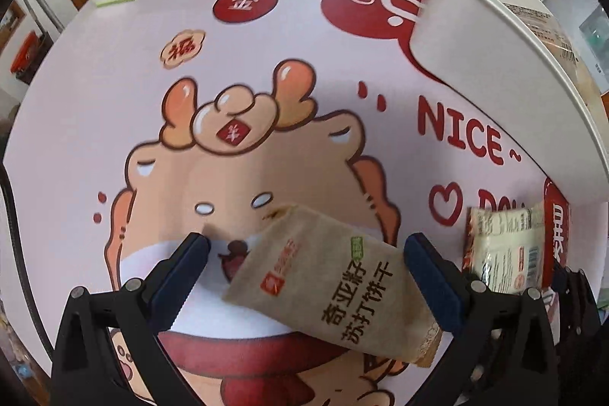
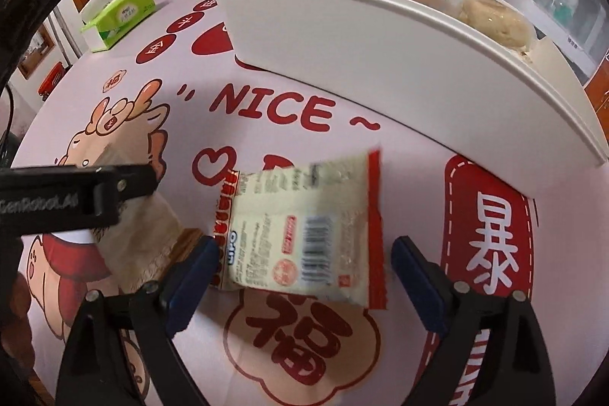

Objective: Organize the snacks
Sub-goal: 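Grasp the beige biscuit pack with the left gripper while the right grasps the white-red wrapped bread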

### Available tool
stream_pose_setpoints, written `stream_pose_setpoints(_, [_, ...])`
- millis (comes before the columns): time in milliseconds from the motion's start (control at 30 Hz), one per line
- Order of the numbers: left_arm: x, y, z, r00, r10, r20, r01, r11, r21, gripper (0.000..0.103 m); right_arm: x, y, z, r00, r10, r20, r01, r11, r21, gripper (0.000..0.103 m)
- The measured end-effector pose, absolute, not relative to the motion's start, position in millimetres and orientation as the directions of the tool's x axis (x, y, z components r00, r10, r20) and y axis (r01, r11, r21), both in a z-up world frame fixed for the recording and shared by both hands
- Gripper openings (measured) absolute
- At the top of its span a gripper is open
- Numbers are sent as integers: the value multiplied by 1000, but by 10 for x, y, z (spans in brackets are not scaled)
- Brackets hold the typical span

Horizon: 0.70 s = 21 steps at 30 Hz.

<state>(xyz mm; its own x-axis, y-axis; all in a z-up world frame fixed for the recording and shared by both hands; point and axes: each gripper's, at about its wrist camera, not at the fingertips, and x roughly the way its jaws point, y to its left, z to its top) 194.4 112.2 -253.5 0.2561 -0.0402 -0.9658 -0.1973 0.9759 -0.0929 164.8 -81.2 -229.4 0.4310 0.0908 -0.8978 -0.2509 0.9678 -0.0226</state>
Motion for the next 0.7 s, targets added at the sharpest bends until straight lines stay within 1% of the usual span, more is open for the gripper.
stream_pose_setpoints(33, [1938,1148,-2550,254,-40,-966,-197,976,-92,103,1642,-816,-2285,440,95,-893,-255,967,-22,85])
stream_pose_setpoints(67, [1927,1178,-2566,253,-42,-967,-195,976,-93,103,1638,-808,-2274,450,99,-887,-258,966,-24,69])
stream_pose_setpoints(133, [1901,1218,-2576,248,-49,-967,-196,975,-100,103,1633,-818,-2234,466,112,-878,-271,962,-21,54])
stream_pose_setpoints(167, [1910,1182,-2556,245,-50,-968,-196,975,-101,103,1636,-827,-2229,468,114,-877,-269,963,-18,52])
stream_pose_setpoints(233, [1882,1186,-2545,242,-56,-969,-194,975,-105,103,1648,-845,-2223,462,121,-878,-270,963,-9,50])
stream_pose_setpoints(533, [1866,1245,-2501,201,-87,-976,-187,974,-125,102,1596,-921,-2204,439,118,-891,-241,970,10,50])
stream_pose_setpoints(600, [1901,1244,-2514,185,-84,-979,-194,973,-121,102,1581,-936,-2197,431,121,-894,-237,971,17,50])
stream_pose_setpoints(700, [1905,1298,-2517,160,-49,-986,-212,974,-82,103,1575,-956,-2193,422,127,-898,-230,973,29,50])
